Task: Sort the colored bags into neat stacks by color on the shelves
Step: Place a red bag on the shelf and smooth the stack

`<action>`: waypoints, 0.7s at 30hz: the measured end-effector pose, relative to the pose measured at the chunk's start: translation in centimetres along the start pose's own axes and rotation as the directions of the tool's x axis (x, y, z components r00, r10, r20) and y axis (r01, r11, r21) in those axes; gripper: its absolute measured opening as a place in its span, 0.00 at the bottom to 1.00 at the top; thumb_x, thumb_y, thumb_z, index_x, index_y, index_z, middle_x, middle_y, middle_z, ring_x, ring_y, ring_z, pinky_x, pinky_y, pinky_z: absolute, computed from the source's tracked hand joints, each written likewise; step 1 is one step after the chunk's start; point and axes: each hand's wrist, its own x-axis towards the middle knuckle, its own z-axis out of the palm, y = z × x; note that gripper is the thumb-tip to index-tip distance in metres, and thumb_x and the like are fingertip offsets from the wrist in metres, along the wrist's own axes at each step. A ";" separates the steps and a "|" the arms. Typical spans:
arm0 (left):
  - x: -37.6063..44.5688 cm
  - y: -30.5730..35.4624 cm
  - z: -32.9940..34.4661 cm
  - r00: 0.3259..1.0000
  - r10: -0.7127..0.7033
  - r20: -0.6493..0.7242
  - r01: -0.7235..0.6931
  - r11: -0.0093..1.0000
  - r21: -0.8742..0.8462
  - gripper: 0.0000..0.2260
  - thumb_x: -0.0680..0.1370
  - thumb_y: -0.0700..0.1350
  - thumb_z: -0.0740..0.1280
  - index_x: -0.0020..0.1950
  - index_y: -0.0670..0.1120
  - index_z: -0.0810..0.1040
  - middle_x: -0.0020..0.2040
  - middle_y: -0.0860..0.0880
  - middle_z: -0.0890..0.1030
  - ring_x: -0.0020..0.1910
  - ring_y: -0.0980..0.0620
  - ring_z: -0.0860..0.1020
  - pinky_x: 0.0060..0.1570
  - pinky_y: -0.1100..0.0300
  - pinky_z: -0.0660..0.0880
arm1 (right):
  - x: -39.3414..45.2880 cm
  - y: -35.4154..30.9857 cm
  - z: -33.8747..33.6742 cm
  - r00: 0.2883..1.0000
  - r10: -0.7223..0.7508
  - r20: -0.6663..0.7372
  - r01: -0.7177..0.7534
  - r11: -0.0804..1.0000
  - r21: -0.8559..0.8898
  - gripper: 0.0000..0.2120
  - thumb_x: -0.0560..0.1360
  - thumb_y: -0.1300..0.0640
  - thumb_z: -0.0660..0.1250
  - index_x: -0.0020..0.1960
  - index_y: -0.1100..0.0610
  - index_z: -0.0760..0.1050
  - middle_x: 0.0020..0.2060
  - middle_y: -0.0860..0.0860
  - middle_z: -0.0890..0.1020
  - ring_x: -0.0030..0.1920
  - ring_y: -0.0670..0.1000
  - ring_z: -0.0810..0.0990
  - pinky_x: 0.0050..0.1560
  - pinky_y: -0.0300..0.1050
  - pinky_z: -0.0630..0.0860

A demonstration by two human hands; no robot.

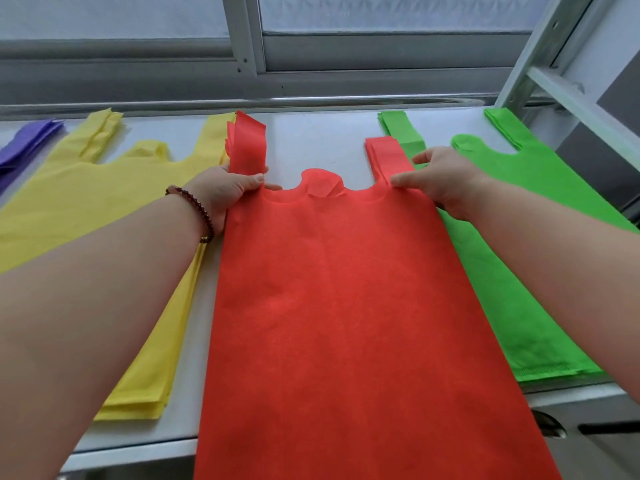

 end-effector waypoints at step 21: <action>0.6 -0.5 0.6 0.981 0.088 -0.175 -0.053 0.979 0.194 0.14 0.76 0.41 0.67 0.61 0.41 0.74 0.44 0.46 0.82 0.40 0.47 0.81 0.51 0.49 0.79 | -0.4 -0.3 1.3 0.985 -0.153 0.074 0.158 0.985 -0.066 0.21 0.72 0.69 0.64 0.65 0.58 0.73 0.48 0.53 0.77 0.46 0.50 0.76 0.48 0.41 0.73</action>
